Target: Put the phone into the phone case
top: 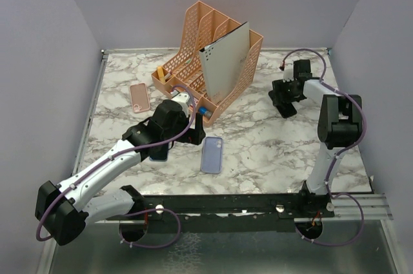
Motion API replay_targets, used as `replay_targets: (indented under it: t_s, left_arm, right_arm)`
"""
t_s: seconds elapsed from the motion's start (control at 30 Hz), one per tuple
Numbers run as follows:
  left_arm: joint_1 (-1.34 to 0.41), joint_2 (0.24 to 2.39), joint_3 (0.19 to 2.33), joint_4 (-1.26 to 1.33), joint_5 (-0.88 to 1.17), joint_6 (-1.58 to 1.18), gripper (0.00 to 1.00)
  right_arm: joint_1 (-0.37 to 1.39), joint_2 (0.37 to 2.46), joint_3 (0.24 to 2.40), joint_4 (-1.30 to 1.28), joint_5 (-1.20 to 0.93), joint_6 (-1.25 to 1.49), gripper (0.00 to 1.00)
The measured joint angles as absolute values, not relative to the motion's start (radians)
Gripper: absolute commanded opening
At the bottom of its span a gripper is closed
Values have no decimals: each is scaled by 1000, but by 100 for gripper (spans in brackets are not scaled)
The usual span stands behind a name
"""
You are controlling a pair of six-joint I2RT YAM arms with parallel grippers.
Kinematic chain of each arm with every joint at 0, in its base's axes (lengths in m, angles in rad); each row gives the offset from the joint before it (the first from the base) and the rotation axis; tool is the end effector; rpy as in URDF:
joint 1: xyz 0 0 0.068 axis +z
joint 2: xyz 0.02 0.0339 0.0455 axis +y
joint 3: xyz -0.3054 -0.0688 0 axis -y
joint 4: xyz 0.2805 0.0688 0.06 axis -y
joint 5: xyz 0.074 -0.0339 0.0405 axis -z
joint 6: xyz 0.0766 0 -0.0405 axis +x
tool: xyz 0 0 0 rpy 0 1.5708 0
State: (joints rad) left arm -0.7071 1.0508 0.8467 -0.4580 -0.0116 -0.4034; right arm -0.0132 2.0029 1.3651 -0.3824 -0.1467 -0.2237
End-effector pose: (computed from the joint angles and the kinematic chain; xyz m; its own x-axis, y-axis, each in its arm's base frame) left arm 0.2088 -0.1772 0.2879 -0.6821 0.0666 -0.7282 0.4076 0.8614 -0.3030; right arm 0.4874 0.0048 0.1444 -0.8168 -0.2087 -0.5378 -0.2509 0.9680 0.0054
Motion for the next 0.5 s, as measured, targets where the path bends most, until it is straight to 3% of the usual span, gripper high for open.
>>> replay_targets:
  t_s: [0.3,0.5]
  left_arm:
    - [-706,1032,840,-459,-39,-427,99]
    - [-706,1034,820,-459,-37,-479,96]
  right_arm:
    - [-15,1916,1251,-360,-143,-68,58]
    - [-15,1843,1161,-357,-147,65,56]
